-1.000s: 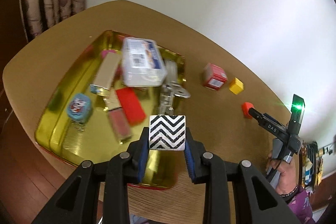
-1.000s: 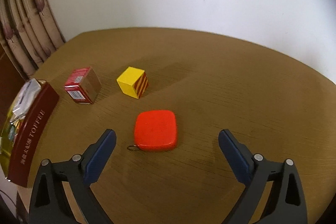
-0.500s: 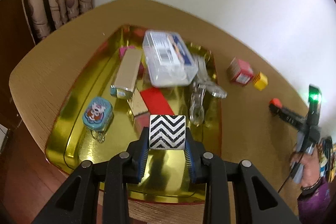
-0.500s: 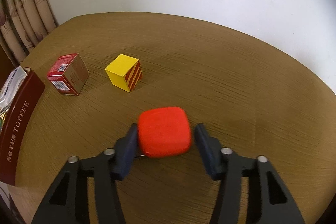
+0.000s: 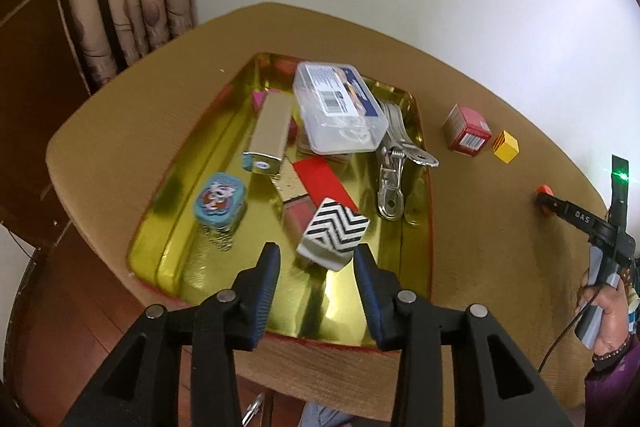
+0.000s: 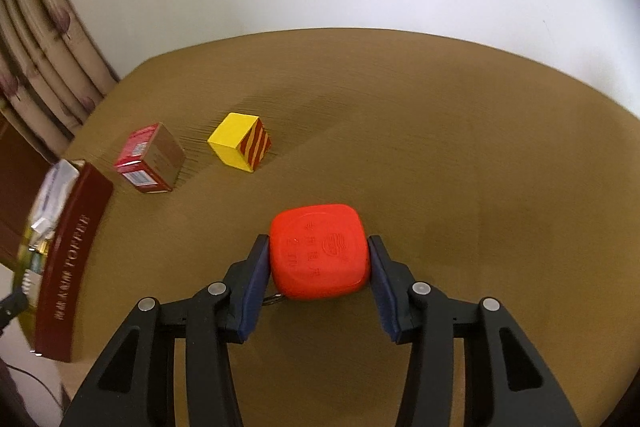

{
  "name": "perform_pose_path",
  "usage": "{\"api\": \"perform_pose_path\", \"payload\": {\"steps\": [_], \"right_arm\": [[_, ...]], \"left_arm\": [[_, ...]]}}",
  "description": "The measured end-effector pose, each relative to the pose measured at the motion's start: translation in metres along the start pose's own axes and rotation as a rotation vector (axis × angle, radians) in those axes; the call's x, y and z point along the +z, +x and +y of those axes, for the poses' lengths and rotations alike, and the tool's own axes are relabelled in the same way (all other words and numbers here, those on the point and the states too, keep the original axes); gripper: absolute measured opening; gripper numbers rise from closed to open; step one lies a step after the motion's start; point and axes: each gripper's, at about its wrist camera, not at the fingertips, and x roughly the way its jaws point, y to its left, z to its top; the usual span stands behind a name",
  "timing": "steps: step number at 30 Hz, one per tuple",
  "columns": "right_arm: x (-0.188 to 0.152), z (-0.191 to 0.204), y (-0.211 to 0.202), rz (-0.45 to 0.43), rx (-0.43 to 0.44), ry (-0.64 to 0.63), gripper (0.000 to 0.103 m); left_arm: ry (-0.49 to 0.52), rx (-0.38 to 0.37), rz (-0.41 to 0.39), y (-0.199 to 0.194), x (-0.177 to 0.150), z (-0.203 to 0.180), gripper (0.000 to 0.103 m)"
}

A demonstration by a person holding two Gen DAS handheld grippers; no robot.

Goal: Organize rigid objects
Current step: 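Carry the zigzag cube into the gold tin and open the left gripper while the right grasps the red case, then lower the red rounded case into the gold tin and open the right gripper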

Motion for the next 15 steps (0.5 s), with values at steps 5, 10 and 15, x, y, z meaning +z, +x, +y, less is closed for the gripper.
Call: {"api": "perform_pose_path", "payload": {"steps": [5, 10, 15], "right_arm": [[-0.004, 0.026, -0.028, -0.032, 0.088, -0.002, 0.045], [-0.003, 0.101, -0.052, -0.048, 0.272, -0.086, 0.045], [-0.01, 0.199, -0.045, 0.005, 0.434, -0.196, 0.045]], "left_arm": [[-0.028, 0.061, -0.039, -0.014, -0.008, 0.021, 0.04], [-0.061, 0.096, -0.074, -0.021, -0.011, 0.041, 0.041], [-0.092, 0.07, -0.103, -0.029, -0.01, 0.051, 0.041]]}}
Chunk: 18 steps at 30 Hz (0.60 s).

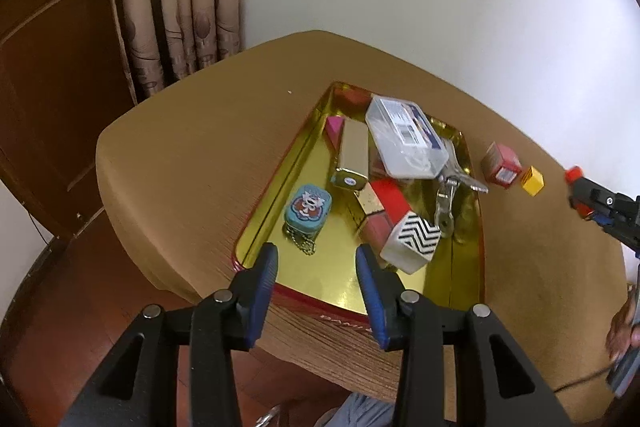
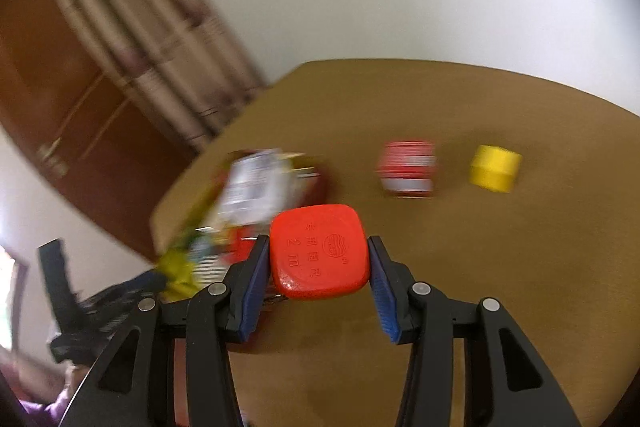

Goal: Organize rigid objects
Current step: 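Lower the red rounded case into the gold tin and open the right gripper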

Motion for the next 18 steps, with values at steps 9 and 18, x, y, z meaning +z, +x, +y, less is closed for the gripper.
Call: {"api": "perform_pose_path", "payload": {"steps": [9, 18], "right_arm": [[0.013, 0.072, 0.091, 0.116, 0.006, -0.122, 0.045], [0.003, 0.073, 0.112, 0.152, -0.068, -0.155, 0.047]], "left_arm": [[-0.107, -0.072, -0.02, -0.005, 0.003, 0.022, 0.042], [-0.053, -0.058, -0.031, -0.007, 0.003, 0.015, 0.043]]}}
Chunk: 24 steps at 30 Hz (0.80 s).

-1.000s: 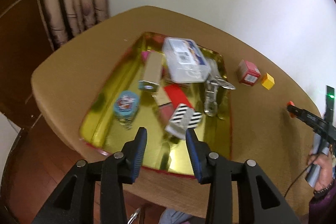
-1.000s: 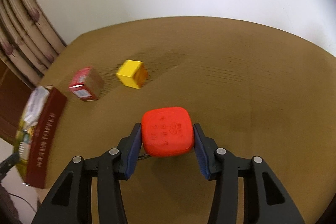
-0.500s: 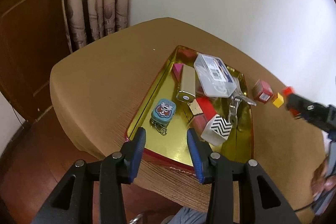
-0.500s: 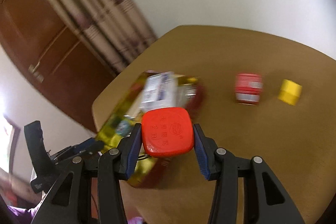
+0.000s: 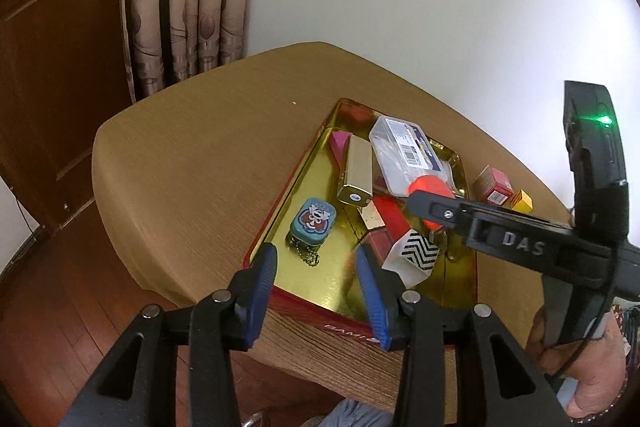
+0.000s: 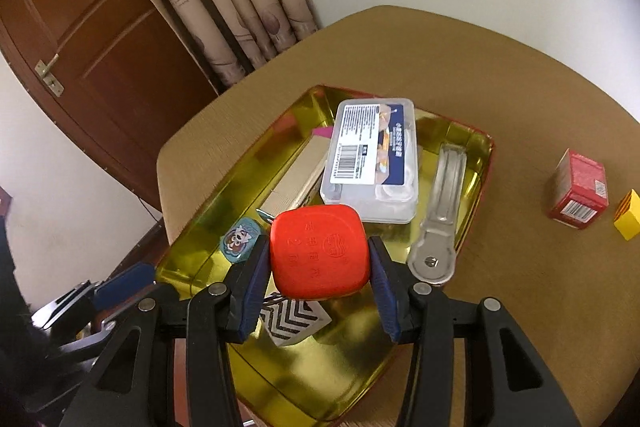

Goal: Organize rigid objects
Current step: 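Lower the red rounded case into the gold tin and open the right gripper, then move the left gripper to the red cream box and grasp it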

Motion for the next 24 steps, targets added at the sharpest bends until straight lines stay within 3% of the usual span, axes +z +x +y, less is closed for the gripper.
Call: {"api": "perform_pose_path", "payload": {"steps": [6, 8, 9, 12, 14, 15, 19, 21, 23, 24], "right_arm": [[0.0, -0.003, -0.008, -0.039, 0.004, 0.019, 0.046], [-0.005, -0.009, -0.028, -0.114, 0.014, 0.038, 0.048], [-0.009, -0.014, -0.038, -0.154, -0.001, 0.05, 0.054], [-0.037, -0.049, -0.074, -0.291, -0.162, 0.099, 0.074], [-0.06, -0.077, -0.089, -0.326, -0.343, 0.096, 0.076], [-0.073, -0.096, -0.095, -0.314, -0.443, 0.096, 0.076], [-0.113, -0.158, -0.111, -0.262, -0.681, 0.122, 0.077], [-0.13, -0.183, -0.115, -0.233, -0.759, 0.135, 0.085], [-0.145, -0.2, -0.119, -0.223, -0.81, 0.149, 0.088], [-0.151, -0.21, -0.12, -0.208, -0.817, 0.171, 0.095]], "left_arm": [[-0.033, -0.014, 0.011, 0.002, 0.0, 0.006, 0.047], [-0.031, -0.009, 0.007, 0.002, 0.0, 0.006, 0.047], [-0.024, -0.004, 0.004, 0.002, 0.0, 0.004, 0.048], [0.0, 0.004, -0.002, 0.001, -0.001, 0.0, 0.048], [0.026, 0.009, -0.004, 0.001, -0.003, -0.006, 0.048], [0.038, 0.011, -0.005, 0.001, -0.004, -0.008, 0.048], [0.1, 0.032, -0.005, 0.003, -0.009, -0.023, 0.048], [0.13, 0.036, -0.005, 0.003, -0.012, -0.031, 0.048], [0.154, 0.035, -0.007, 0.001, -0.015, -0.041, 0.048], [0.16, 0.031, -0.004, 0.0, -0.016, -0.045, 0.048]]}}
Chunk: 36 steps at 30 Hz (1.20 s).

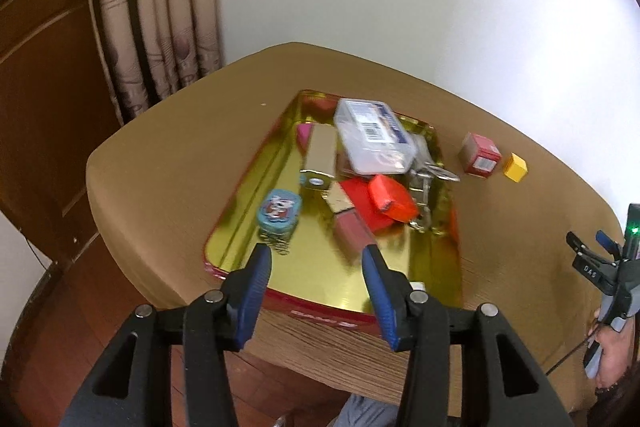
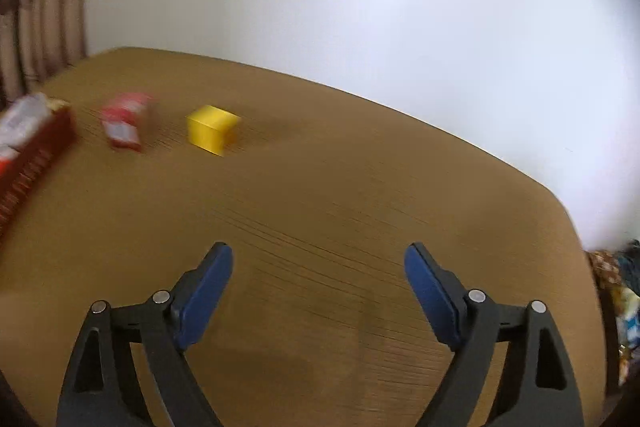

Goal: Organize rigid objects
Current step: 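Move the left gripper to the red cream box and grasp it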

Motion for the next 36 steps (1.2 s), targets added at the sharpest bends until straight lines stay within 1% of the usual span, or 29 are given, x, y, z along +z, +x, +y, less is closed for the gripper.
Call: {"api": "perform_pose_path", "payload": {"steps": [1, 2, 3, 5, 6, 7, 9, 11, 14, 17, 18, 20, 22, 24, 26, 29, 31, 33, 34, 36], "right_arm": [[-0.001, -0.01, 0.006, 0.031, 0.015, 0.044, 0.096], [-0.001, -0.023, 0.008, 0.034, 0.031, 0.084, 0.097], [-0.002, -0.031, 0.008, 0.031, 0.04, 0.128, 0.102], [-0.005, -0.044, 0.012, 0.049, 0.047, 0.183, 0.103], [-0.006, -0.048, 0.019, 0.085, 0.037, 0.208, 0.103], [-0.006, -0.05, 0.024, 0.108, 0.029, 0.216, 0.103], [-0.007, -0.053, 0.031, 0.139, 0.042, 0.219, 0.103], [-0.007, -0.053, 0.035, 0.15, 0.045, 0.209, 0.103], [-0.005, -0.053, 0.042, 0.169, 0.073, 0.203, 0.103], [-0.005, -0.057, 0.044, 0.169, 0.109, 0.205, 0.103], [-0.006, -0.059, 0.046, 0.166, 0.127, 0.207, 0.103], [-0.01, -0.066, 0.042, 0.159, 0.147, 0.216, 0.103], [-0.012, -0.071, 0.041, 0.148, 0.173, 0.228, 0.103], [-0.013, -0.075, 0.043, 0.137, 0.194, 0.238, 0.103], [-0.014, -0.079, 0.041, 0.128, 0.212, 0.244, 0.103], [-0.017, -0.088, 0.042, 0.117, 0.232, 0.248, 0.103], [-0.02, -0.085, 0.033, 0.112, 0.239, 0.248, 0.103], [-0.02, -0.09, 0.033, 0.11, 0.245, 0.249, 0.103], [-0.021, -0.091, 0.033, 0.108, 0.246, 0.25, 0.103], [-0.02, -0.09, 0.034, 0.106, 0.249, 0.251, 0.103]], "left_arm": [[0.002, -0.011, 0.01, -0.001, 0.001, -0.006, 0.048], [0.0, -0.021, 0.016, -0.001, 0.002, -0.009, 0.048], [0.0, -0.046, 0.025, -0.002, 0.005, -0.017, 0.048], [0.005, -0.079, 0.034, -0.003, 0.013, -0.03, 0.048], [0.017, -0.1, 0.039, -0.002, 0.021, -0.042, 0.049], [0.024, -0.11, 0.042, -0.001, 0.025, -0.05, 0.049], [0.049, -0.14, 0.051, 0.005, 0.04, -0.075, 0.05], [0.079, -0.163, 0.068, 0.014, 0.054, -0.1, 0.054], [0.095, -0.183, 0.113, 0.044, 0.079, -0.139, 0.054], [0.099, -0.19, 0.16, 0.071, 0.097, -0.168, 0.054], [0.113, -0.177, 0.178, 0.085, 0.104, -0.181, 0.054], [0.119, -0.134, 0.205, 0.109, 0.113, -0.195, 0.054], [0.136, -0.118, 0.248, 0.131, 0.118, -0.206, 0.054], [0.153, -0.082, 0.291, 0.156, 0.122, -0.218, 0.054], [0.167, -0.057, 0.309, 0.169, 0.123, -0.223, 0.054], [0.191, -0.034, 0.302, 0.182, 0.127, -0.231, 0.054], [0.191, -0.041, 0.304, 0.189, 0.13, -0.235, 0.054], [0.195, -0.033, 0.3, 0.193, 0.133, -0.238, 0.054], [0.199, -0.031, 0.306, 0.196, 0.134, -0.239, 0.054], [0.2, -0.029, 0.355, 0.207, 0.133, -0.241, 0.054]]}}
